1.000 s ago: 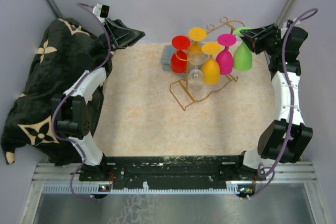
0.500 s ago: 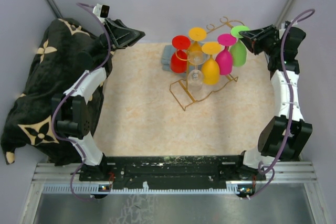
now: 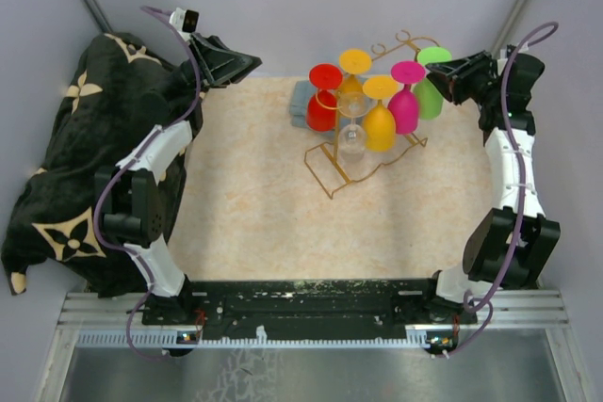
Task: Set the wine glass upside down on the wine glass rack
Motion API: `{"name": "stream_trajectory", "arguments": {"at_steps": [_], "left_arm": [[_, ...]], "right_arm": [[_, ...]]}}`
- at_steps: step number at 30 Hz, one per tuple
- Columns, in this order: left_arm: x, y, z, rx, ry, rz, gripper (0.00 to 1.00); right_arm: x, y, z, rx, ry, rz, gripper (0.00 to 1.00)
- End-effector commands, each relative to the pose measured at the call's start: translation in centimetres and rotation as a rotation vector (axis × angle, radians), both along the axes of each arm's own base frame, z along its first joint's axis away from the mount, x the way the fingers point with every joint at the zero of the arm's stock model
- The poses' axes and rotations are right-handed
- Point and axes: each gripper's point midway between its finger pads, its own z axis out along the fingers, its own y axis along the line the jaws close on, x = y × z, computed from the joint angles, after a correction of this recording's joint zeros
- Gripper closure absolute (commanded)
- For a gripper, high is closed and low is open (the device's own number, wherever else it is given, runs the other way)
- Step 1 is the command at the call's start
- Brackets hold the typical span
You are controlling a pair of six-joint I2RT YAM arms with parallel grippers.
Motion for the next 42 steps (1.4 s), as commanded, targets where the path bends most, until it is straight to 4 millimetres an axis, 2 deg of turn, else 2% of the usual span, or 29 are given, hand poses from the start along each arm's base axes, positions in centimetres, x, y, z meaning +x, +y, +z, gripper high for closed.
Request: {"name": "stream_trajectory", "arguments": {"at_steps": [1, 15, 23, 26, 27, 28, 30, 35, 37, 41, 42], "left_arm": [[-2.8, 0.2, 0.9, -0.025, -0.187, -0.013, 0.57], [-2.8, 0.0, 0.5, 0.003, -0.188, -0.015, 0.57], [-2.1, -0.6, -0.8, 0.090, -0.179, 0.015, 0.54], [-1.7, -0.9, -1.7, 0.142, -0.169, 0.037, 0.50], [-1.5, -1.0, -2.0, 0.161, -0.169, 0.046, 0.48], [-1.4, -1.1, -2.3, 0.183, -0.167, 0.053, 0.46], [-0.8, -1.2, -3.1, 0.225, -0.145, 0.075, 0.43], [-0.2, -1.4, -4.3, 0.285, -0.135, 0.111, 0.37], [-0.2, -1.4, -4.5, 0.293, -0.134, 0.114, 0.29], [-0.2, -1.4, -4.8, 0.302, -0.131, 0.114, 0.24], [-0.2, -1.4, -4.8, 0.305, -0.128, 0.114, 0.20]], "right_arm": [[-1.3, 0.4, 2.3, -0.039, -0.081, 0.010, 0.67], [-3.1, -0.2, 3.5, -0.071, -0.111, -0.028, 0.66], [-5.1, -0.7, 4.1, -0.182, -0.129, -0.078, 0.57], [-5.5, -0.8, 3.9, -0.215, -0.135, -0.083, 0.52], [-5.7, -0.9, 3.9, -0.224, -0.140, -0.087, 0.41], [-5.9, -0.9, 3.9, -0.235, -0.146, -0.095, 0.35], [-6.2, -1.2, 3.8, -0.256, -0.148, -0.114, 0.28], [-6.8, -1.3, 3.4, -0.274, -0.147, -0.126, 0.25], [-7.0, -1.2, 3.3, -0.276, -0.147, -0.125, 0.25], [-7.3, -1.2, 3.5, -0.280, -0.155, -0.130, 0.24], [-7.3, -1.1, 3.5, -0.277, -0.153, -0.126, 0.18]]}}
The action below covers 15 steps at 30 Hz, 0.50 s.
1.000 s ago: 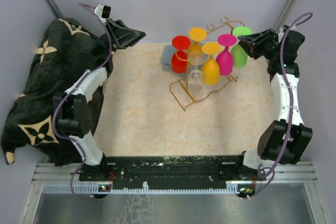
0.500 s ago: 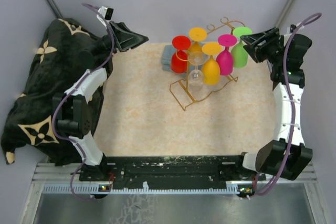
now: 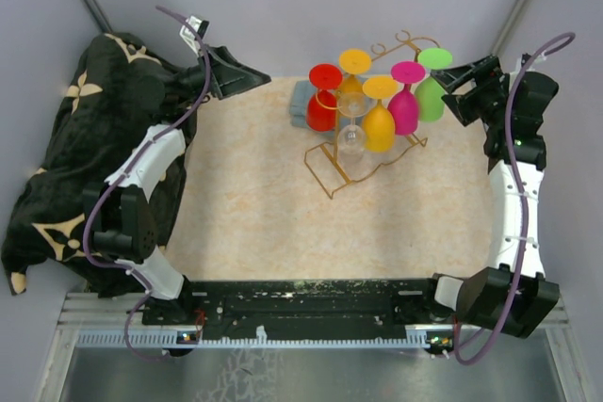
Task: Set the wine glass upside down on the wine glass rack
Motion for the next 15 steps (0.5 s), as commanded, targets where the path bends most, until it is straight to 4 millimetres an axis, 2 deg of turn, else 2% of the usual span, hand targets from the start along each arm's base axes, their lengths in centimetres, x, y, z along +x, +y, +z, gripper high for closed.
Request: {"name": "stream_trajectory", "arguments": {"at_steps": [1, 3, 4, 5, 15], "left_arm": [[-0.6, 0.0, -0.3, 0.038, -0.037, 0.003, 0.16], [-0.7, -0.1, -0.3, 0.043, -0.038, -0.001, 0.13], [-0.8, 0.0, -0.3, 0.044, -0.042, 0.000, 0.03], [-0.8, 0.0, -0.3, 0.046, -0.041, 0.000, 0.01], [-1.1, 0.0, 0.0, 0.041, -0.045, 0.001, 0.01]], "right_arm": [[-0.9, -0.3, 2.1, -0.038, -0.077, -0.013, 0.16], [-0.9, -0.1, 2.2, -0.035, -0.076, -0.001, 0.15], [-0.9, -0.2, 2.2, -0.033, -0.071, -0.003, 0.15], [-0.9, -0.1, 2.4, -0.035, -0.073, -0.002, 0.15], [-1.1, -0.5, 3.3, -0.064, -0.094, -0.026, 0.14]]}}
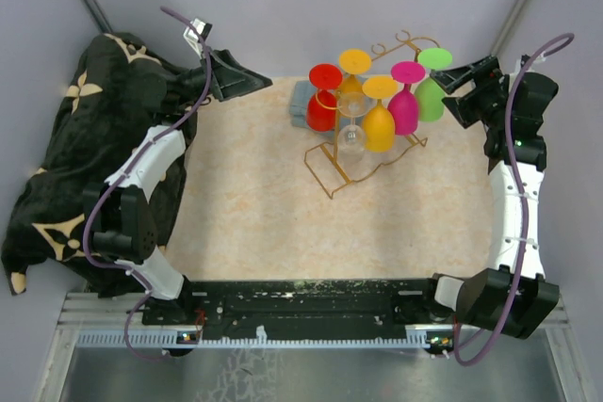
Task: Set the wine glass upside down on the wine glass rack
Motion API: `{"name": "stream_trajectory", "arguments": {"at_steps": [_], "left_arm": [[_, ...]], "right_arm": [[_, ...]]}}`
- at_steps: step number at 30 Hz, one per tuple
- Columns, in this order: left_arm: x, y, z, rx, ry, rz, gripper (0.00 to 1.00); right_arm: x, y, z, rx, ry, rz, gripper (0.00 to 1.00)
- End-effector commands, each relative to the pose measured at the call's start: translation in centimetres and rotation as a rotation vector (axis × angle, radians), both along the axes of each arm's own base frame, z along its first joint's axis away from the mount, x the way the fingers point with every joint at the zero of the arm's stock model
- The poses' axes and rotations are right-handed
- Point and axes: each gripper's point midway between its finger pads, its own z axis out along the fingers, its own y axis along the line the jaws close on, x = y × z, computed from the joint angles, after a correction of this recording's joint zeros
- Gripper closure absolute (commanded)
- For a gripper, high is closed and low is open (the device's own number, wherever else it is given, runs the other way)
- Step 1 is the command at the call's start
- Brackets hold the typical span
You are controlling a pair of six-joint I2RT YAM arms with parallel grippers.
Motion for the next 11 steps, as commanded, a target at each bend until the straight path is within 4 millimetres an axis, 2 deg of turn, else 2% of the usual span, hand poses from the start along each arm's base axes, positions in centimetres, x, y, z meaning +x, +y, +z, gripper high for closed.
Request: {"name": "stream_trajectory", "arguments": {"at_steps": [1, 11], "left_arm": [[-1.69, 0.21, 1.64, 0.000, -0.077, -0.005, 0.01], [-1.92, 0.25, 2.01, -0.004, -0.086, -0.004, 0.01]], "right_arm": [[-0.82, -0.55, 3.62, -0.055, -0.107, -0.026, 0.14], [-0.90, -0.50, 3.93, -0.047, -0.111, -0.029, 0.13]]}}
